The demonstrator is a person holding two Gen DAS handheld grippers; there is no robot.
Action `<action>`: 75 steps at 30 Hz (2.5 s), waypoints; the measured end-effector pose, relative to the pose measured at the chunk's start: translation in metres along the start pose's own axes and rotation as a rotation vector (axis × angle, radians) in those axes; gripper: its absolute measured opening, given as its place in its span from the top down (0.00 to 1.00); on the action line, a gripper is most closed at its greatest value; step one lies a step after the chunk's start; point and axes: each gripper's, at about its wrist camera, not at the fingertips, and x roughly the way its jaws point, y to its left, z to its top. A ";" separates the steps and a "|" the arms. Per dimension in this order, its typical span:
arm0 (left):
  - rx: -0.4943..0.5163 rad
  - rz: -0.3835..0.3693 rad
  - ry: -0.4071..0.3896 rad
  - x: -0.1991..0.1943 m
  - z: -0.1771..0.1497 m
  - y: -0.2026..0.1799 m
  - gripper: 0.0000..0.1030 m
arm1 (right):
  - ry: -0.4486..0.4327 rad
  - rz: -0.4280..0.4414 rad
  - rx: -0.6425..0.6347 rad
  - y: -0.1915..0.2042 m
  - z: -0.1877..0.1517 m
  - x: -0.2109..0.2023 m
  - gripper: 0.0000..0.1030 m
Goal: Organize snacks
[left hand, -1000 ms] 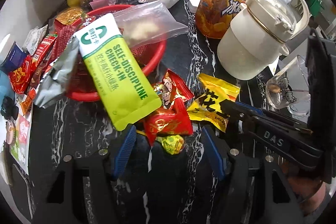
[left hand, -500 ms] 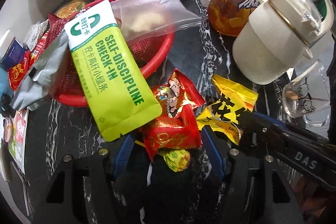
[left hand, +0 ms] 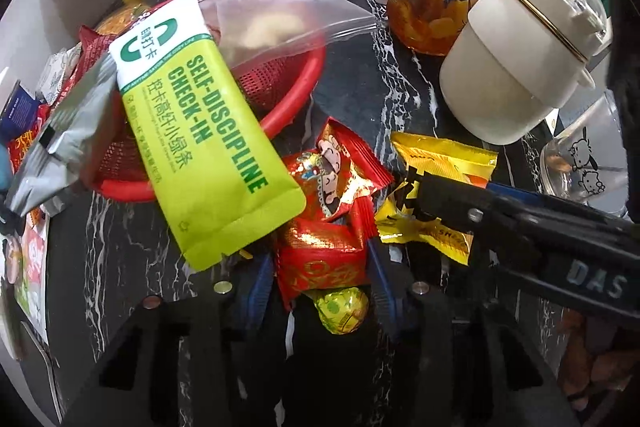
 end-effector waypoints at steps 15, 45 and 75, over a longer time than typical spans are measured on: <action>-0.010 -0.016 0.020 -0.012 -0.025 0.009 0.58 | -0.015 -0.184 -0.080 0.026 0.002 0.019 0.41; -0.009 -0.097 -0.015 -0.092 -0.070 0.039 0.58 | 0.002 -0.051 0.002 0.039 -0.090 -0.046 0.67; 0.018 -0.109 -0.222 -0.191 -0.084 0.074 0.58 | -0.078 0.066 -0.077 0.129 -0.120 -0.098 0.67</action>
